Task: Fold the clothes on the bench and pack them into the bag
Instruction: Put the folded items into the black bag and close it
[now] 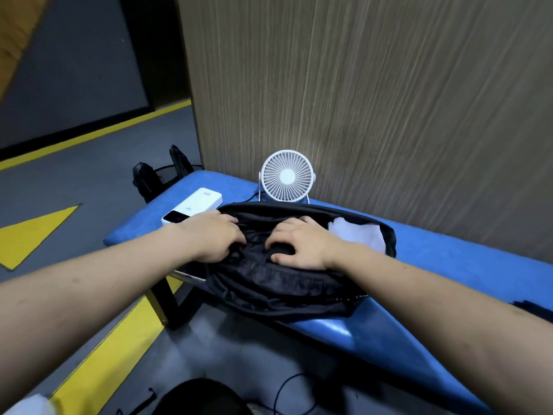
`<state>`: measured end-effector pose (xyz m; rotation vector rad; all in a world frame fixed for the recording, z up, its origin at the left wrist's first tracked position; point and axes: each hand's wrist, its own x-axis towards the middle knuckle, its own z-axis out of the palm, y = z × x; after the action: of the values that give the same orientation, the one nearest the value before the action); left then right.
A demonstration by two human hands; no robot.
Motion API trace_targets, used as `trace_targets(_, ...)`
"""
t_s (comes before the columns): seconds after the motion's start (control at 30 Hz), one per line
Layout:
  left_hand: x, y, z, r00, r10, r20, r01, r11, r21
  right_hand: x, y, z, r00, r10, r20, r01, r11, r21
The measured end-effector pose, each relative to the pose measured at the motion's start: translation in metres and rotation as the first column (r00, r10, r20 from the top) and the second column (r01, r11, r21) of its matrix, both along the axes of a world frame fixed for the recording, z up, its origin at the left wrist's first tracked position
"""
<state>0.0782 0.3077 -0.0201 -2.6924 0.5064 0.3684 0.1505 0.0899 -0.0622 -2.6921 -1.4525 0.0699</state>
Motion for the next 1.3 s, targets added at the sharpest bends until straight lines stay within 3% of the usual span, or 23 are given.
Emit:
trace_targets(0.2,-0.008,-0.010,0.016,0.990,0.050,0.132,-0.022,0.979,-0.205,-0.015,-0.007,0.021,0.995,-0.036,-0.091,0.052,0.983,0.179)
trace_targets(0.4,-0.023,-0.055,0.033,0.951,0.132,0.281,-0.028,0.939,-0.344,-0.038,-0.066,0.048,0.997,-0.071,0.001,0.070,0.986,0.154)
trace_targets(0.77,-0.029,-0.234,0.042,0.915,-0.027,0.402,0.267,0.787,-0.556,-0.092,-0.271,0.086,0.921,-0.388,0.033,0.380,0.914,0.141)
trace_targets(0.9,-0.032,-0.315,0.024,0.950,-0.049,0.307,0.256,0.686,-0.681,-0.110,-0.349,0.074,0.844,-0.536,-0.016,0.531,0.834,0.151)
trace_targets(1.0,-0.035,-0.367,0.001,0.997,0.047,0.062,0.024,0.573,-0.819,-0.123,-0.385,0.063,0.782,-0.619,-0.076,0.623,0.769,0.143)
trace_targets(1.07,-0.036,-0.394,-0.012,0.980,0.129,-0.152,-0.197,0.520,-0.831,-0.127,-0.398,0.052,0.746,-0.653,-0.133,0.666,0.736,0.118)
trace_targets(1.17,-0.037,-0.418,-0.029,0.918,0.207,-0.339,-0.396,0.537,-0.745,-0.128,-0.406,0.033,0.707,-0.676,-0.207,0.694,0.719,0.025)
trace_targets(1.3,-0.033,-0.426,-0.040,0.897,0.254,-0.362,-0.441,0.587,-0.679,-0.118,-0.402,0.015,0.624,-0.643,-0.445,0.703,0.710,-0.040)
